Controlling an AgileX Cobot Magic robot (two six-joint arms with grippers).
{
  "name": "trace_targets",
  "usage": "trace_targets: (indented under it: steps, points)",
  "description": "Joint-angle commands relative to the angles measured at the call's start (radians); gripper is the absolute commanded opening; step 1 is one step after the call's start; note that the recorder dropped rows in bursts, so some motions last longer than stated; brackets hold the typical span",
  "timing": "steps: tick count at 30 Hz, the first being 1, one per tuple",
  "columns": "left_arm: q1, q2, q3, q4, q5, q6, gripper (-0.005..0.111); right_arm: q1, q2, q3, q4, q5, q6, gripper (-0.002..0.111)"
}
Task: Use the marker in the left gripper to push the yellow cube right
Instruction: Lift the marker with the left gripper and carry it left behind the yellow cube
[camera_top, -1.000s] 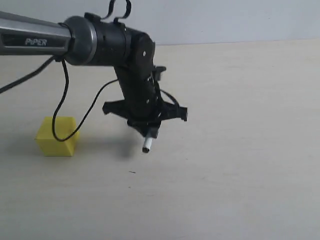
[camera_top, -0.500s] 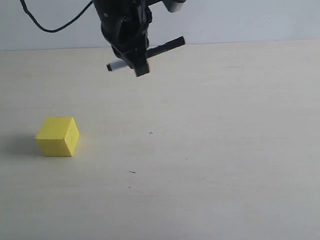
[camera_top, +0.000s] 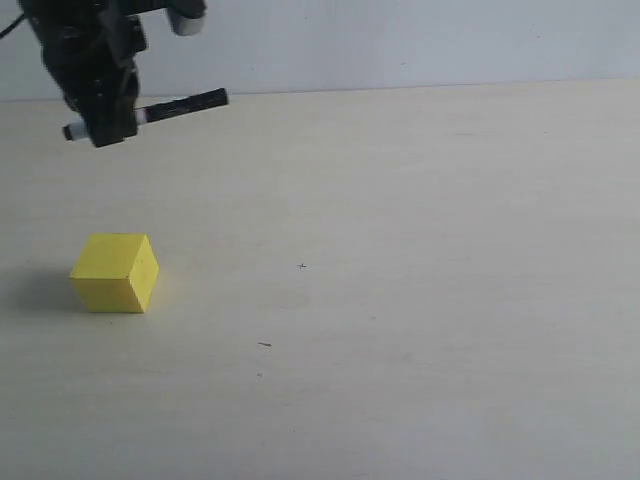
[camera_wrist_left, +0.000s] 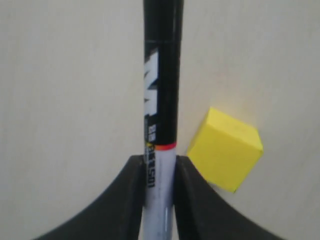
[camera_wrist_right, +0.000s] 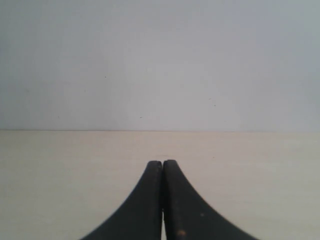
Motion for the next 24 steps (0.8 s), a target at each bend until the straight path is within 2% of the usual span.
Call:
trace_targets:
  steps: [1,3,8,11,12,15,17,19,21,24]
  points:
    - [0.099,-0.031,0.068,0.090,0.000,-0.070,0.000,0.001,-0.006,0.004,-0.002,-0.005,-0.001,0.000]
    - [0.118,-0.022,0.088,0.088,0.000,-0.083,0.000,0.001,-0.006,0.004,-0.002,-0.005,-0.001,0.000]
    - [0.190,-0.010,0.184,0.060,0.000,0.212,0.000,0.001,-0.006,0.004,-0.002,-0.005,-0.001,0.000]
    - [0.256,-0.015,0.240,0.043,-0.008,0.311,0.000,0.001,-0.006,0.004,-0.002,-0.005,-0.001,0.000]
    - [0.278,-0.021,0.261,0.035,-0.053,0.336,0.000,0.001,-0.006,0.004,-0.002,-0.005,-0.001,0.000]
    - [0.321,-0.032,0.317,0.050,-0.202,0.356,0.000,0.001,-0.006,0.004,-0.002,-0.005,-0.001,0.000]
    - [0.351,-0.026,0.339,0.114,-0.253,0.356,0.000,0.001,-0.006,0.004,-0.002,-0.005,-0.001,0.000]
    - [0.373,-0.008,0.345,0.188,-0.260,0.306,0.000,0.001,-0.006,0.004,-0.002,-0.005,-0.001,0.000]
    - [0.391,0.005,0.345,0.192,-0.266,0.247,0.000,0.001,-0.006,0.004,-0.002,-0.005,-0.001,0.000]
    - [0.423,0.019,0.345,0.151,-0.237,0.352,0.000,0.001,-0.006,0.004,-0.002,-0.005,-0.001,0.000]
